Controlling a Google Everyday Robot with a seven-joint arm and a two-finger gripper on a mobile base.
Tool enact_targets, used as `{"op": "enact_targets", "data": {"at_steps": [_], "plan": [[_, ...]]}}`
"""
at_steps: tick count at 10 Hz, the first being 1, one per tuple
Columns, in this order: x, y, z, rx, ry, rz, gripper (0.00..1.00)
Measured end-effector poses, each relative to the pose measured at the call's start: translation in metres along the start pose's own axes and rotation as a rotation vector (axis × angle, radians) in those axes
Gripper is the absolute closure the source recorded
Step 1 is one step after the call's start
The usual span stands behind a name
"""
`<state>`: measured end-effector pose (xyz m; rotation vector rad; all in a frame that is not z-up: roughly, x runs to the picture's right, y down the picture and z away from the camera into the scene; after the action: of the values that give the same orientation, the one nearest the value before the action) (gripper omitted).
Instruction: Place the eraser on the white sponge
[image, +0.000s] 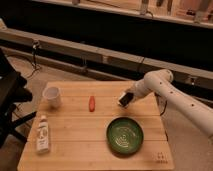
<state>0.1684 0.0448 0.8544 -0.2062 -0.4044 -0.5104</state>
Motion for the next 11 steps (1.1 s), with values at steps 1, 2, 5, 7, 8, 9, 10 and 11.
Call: {"op": "enact_targets", "data": {"at_steps": [1,2,5,7,8,9,10,11], "plan": [[0.0013,0.0006,-0.0001,0.000,0.003,0.003,0.60],[0.0023,0.0015,0.0001,0.000,0.004,0.006,0.53],[0.0049,0.0035,0.0011,-0.001,0.010,0.012,0.41],[0.0063,0.0050,0.0019,-0.002,0.012,0.016,0.27],[0.0075,0.0058,0.0021,-0.002,0.014,0.019,0.27],[0.0083,0.0069,0.0025,-0.002,0.015,0.020,0.27],[0.0088,0.0071,0.0031,-0.002,0.015,0.022,0.27],[0.0097,0.0079,0.0034,-0.002,0.017,0.024,0.27]]}}
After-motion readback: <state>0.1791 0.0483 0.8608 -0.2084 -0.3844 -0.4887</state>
